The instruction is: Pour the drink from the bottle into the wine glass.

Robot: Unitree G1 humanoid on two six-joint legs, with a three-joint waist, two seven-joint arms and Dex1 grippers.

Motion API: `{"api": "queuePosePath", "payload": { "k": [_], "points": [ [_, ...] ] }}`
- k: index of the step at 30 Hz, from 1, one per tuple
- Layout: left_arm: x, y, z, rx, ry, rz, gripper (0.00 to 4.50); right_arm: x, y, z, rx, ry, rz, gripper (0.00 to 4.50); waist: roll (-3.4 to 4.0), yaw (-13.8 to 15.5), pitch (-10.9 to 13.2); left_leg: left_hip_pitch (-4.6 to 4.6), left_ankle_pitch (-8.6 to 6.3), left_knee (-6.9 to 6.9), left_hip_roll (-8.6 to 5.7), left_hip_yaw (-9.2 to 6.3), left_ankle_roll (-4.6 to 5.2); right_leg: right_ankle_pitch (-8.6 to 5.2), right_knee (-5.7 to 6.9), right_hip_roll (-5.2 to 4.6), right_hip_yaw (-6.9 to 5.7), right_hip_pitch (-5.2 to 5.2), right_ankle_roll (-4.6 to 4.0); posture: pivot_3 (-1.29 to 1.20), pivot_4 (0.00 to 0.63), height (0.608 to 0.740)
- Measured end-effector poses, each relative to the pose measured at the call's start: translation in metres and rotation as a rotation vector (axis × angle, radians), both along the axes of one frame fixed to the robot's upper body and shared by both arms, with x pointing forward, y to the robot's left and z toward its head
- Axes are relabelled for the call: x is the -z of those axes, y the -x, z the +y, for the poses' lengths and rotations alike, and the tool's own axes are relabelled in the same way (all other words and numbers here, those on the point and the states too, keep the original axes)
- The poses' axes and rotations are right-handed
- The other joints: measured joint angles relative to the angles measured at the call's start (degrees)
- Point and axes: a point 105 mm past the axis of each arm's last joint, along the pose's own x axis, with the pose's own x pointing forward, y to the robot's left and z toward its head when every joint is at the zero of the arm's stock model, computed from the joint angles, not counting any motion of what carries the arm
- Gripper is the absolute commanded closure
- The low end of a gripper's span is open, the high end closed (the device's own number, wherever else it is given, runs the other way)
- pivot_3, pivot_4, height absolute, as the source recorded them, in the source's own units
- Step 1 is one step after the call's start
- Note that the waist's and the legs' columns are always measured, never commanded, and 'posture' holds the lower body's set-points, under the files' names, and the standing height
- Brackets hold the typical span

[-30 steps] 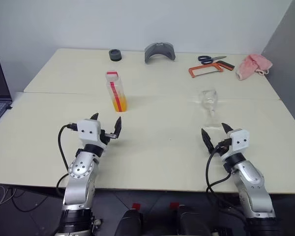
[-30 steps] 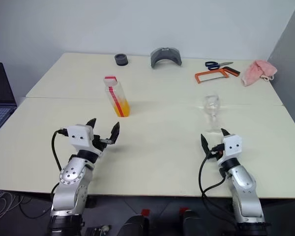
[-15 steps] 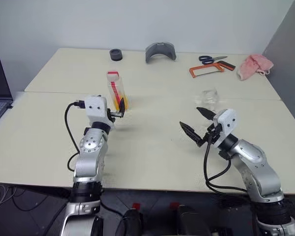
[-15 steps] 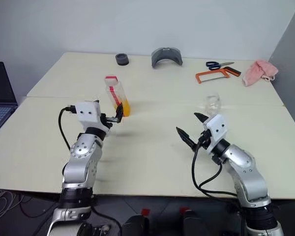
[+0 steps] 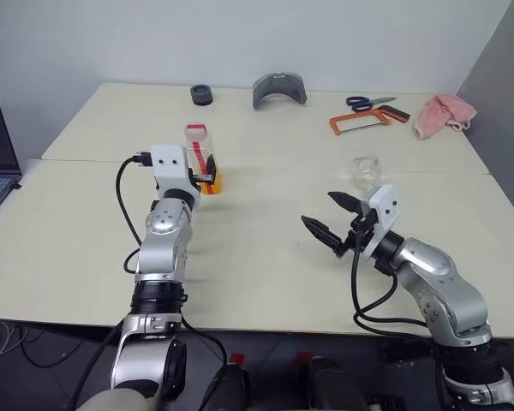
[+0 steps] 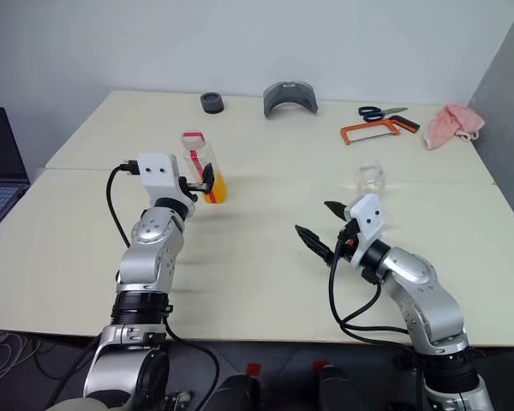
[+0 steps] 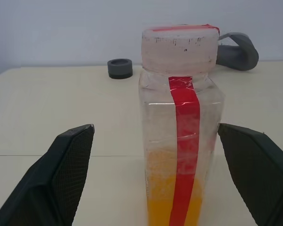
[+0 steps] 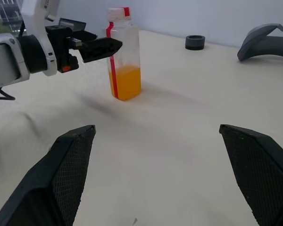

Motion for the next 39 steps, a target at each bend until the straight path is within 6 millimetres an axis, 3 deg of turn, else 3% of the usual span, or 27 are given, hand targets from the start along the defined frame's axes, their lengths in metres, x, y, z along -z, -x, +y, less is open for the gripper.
{"api": "queuePosePath", "payload": {
  "k": [9,13,39],
  "points": [
    [-0.015,-0.022,-0.004,-0.001,-0.038,0.019,0.02,-0.012,0.002,0.012,-0.086,0.0,-0.019,0.0,0.0,-0.1,0.0,-0.03,0.0,0.0,-0.06,0.01,0.0,0.0,-0.02,0.0,0.0,-0.03,0.0,0.0,0.15,0.74],
    [-0.007,-0.027,-0.004,-0.003,-0.042,0.058,0.02,-0.017,0.005,0.013,-0.146,0.032,-0.04,0.0,-0.01,-0.1,0.0,-0.04,0.0,0.0,-0.05,0.0,0.0,0.0,-0.02,0.0,-0.02,-0.03,0.0,0.0,0.15,0.74],
    [-0.016,-0.046,-0.004,-0.01,-0.059,0.059,0.02,-0.021,0.007,0.021,-0.19,0.038,-0.056,0.0,-0.02,-0.1,0.0,-0.09,0.01,0.02,-0.06,-0.02,-0.02,0.0,-0.01,-0.02,-0.03,-0.08,0.0,0.0,0.15,0.74]
  ]
}}
